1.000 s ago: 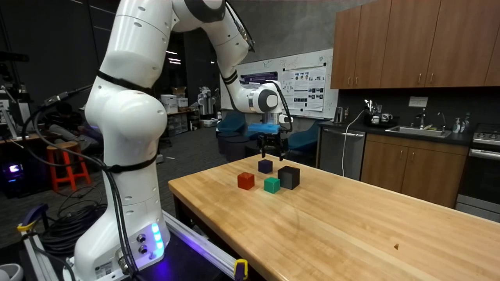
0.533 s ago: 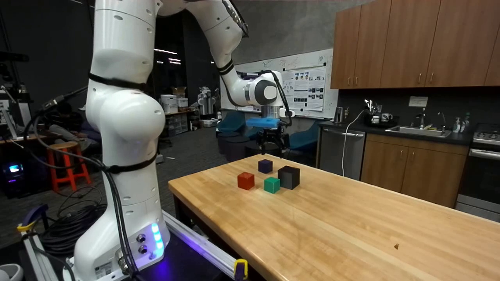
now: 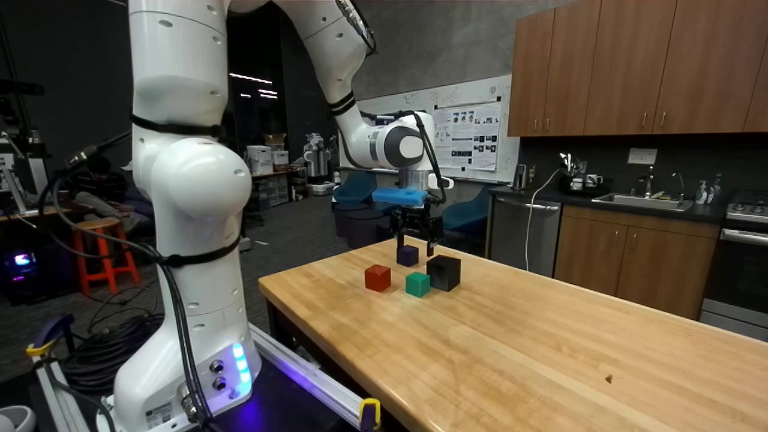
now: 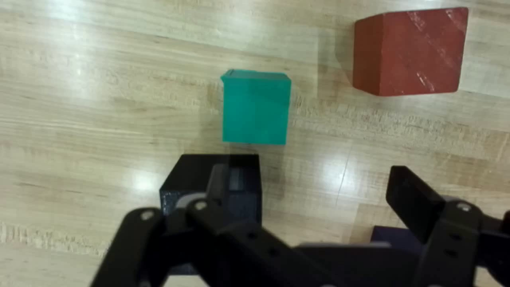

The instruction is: Remove the blue block from the top of the orange block and put the green block on top of the orange block.

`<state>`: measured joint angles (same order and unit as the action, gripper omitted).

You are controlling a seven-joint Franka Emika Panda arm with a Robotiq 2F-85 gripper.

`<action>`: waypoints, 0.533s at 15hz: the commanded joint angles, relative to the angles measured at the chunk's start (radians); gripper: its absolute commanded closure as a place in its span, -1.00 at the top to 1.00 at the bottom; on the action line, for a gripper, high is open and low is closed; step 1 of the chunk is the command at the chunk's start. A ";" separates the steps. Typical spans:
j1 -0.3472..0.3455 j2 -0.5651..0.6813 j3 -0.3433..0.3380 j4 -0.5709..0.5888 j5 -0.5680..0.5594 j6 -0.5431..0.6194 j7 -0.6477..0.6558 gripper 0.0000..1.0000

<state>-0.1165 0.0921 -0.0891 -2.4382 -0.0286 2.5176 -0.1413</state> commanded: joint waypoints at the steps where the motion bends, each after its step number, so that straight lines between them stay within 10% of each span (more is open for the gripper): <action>1: -0.011 -0.035 -0.015 -0.067 0.004 0.030 -0.028 1.00; 8: -0.024 0.007 -0.047 -0.077 -0.023 0.062 -0.016 1.00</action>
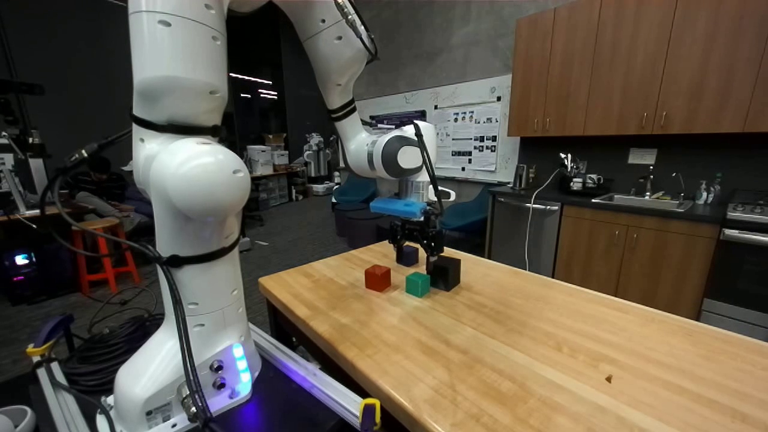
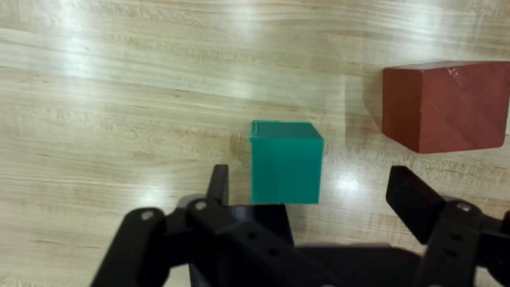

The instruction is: Remove the blue block from the top of the orange block and put the green block on top of the orange block.

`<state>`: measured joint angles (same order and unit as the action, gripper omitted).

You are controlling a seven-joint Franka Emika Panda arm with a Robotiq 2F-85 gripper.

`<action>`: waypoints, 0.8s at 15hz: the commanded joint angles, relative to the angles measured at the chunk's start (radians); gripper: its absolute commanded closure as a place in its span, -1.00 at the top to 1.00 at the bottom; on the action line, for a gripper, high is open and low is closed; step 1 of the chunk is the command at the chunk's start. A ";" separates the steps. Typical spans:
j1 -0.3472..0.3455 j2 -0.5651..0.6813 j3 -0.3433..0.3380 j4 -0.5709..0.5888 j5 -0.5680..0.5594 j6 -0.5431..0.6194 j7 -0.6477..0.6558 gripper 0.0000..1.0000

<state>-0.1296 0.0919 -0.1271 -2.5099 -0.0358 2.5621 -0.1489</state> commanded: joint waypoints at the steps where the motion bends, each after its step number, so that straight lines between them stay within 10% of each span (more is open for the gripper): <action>1: -0.012 0.013 -0.011 -0.004 -0.014 0.019 -0.009 1.00; 12: -0.009 0.129 -0.010 0.069 -0.019 0.036 0.005 1.00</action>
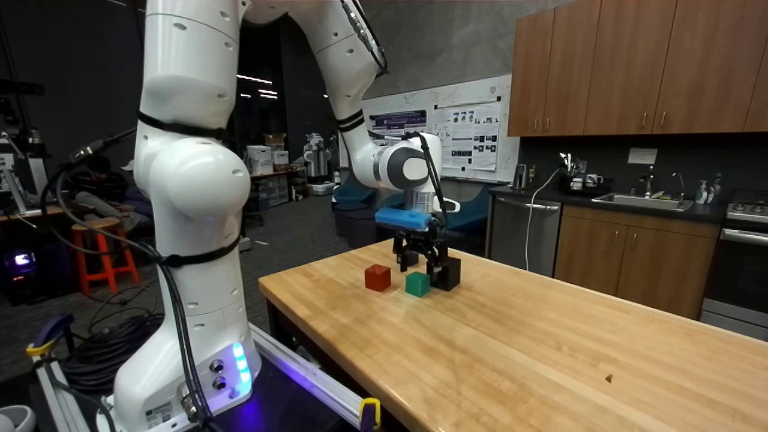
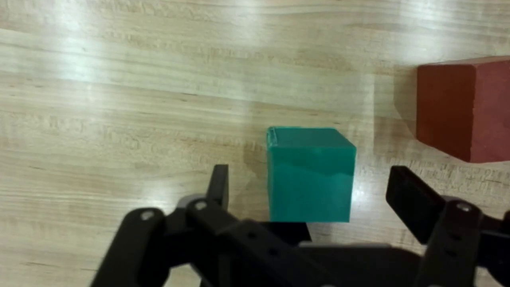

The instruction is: Remove the blue block from the top of the orange block and put the green block on top of the orange block.

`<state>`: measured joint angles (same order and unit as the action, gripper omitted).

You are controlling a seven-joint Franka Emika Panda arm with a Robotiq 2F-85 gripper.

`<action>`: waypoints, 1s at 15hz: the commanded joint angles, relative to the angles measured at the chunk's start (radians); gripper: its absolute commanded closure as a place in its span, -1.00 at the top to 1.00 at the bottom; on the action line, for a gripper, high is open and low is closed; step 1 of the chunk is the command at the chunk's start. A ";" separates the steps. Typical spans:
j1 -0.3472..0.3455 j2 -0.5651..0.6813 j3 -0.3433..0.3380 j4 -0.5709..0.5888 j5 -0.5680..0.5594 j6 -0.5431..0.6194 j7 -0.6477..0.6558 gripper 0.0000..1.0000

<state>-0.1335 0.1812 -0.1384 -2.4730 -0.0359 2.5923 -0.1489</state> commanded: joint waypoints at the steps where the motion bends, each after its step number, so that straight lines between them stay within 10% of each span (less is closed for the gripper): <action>1: -0.004 0.050 0.001 0.041 -0.020 0.007 0.007 1.00; 10: -0.004 0.022 0.005 0.033 -0.018 -0.015 -0.003 -0.53; 15: -0.007 -0.055 0.005 -0.003 -0.016 -0.043 -0.017 -0.53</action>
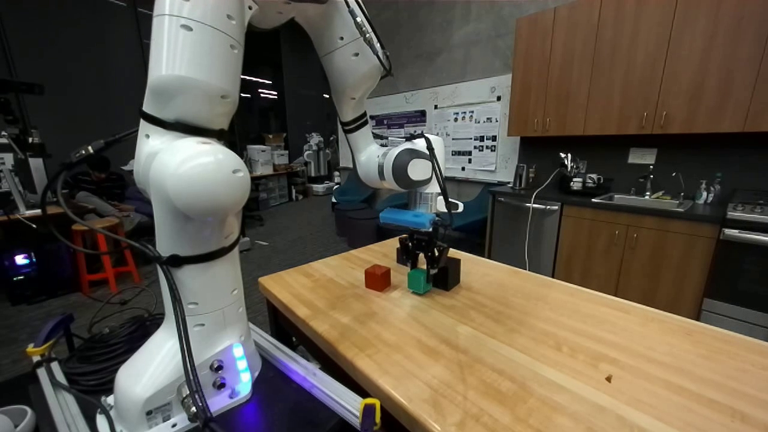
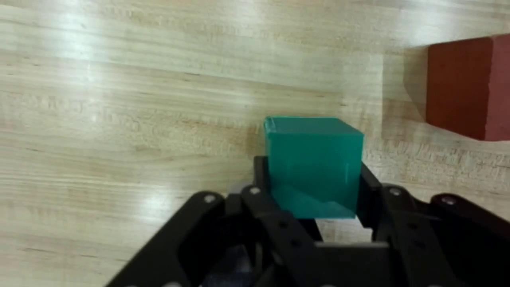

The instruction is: Remove the blue block from the top of the orange block and put the green block on top of the orange block.

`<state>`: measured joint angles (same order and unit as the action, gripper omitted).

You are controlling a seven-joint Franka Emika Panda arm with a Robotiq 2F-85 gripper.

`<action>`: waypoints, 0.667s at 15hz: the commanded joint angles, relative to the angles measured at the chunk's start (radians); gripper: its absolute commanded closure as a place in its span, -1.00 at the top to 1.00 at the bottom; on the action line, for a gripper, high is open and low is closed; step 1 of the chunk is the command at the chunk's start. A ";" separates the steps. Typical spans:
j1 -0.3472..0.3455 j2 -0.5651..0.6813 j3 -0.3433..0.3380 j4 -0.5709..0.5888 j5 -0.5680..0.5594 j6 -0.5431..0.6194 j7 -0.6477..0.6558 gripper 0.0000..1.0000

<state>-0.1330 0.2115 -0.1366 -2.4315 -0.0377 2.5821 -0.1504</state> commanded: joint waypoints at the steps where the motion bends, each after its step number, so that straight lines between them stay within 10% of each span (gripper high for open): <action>1: -0.007 -0.106 0.003 -0.053 -0.014 -0.041 -0.018 -0.53; 10: 0.018 -0.268 0.020 -0.133 -0.028 -0.091 -0.012 -0.53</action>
<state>-0.1283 0.0173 -0.1306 -2.5209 -0.0390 2.5031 -0.1734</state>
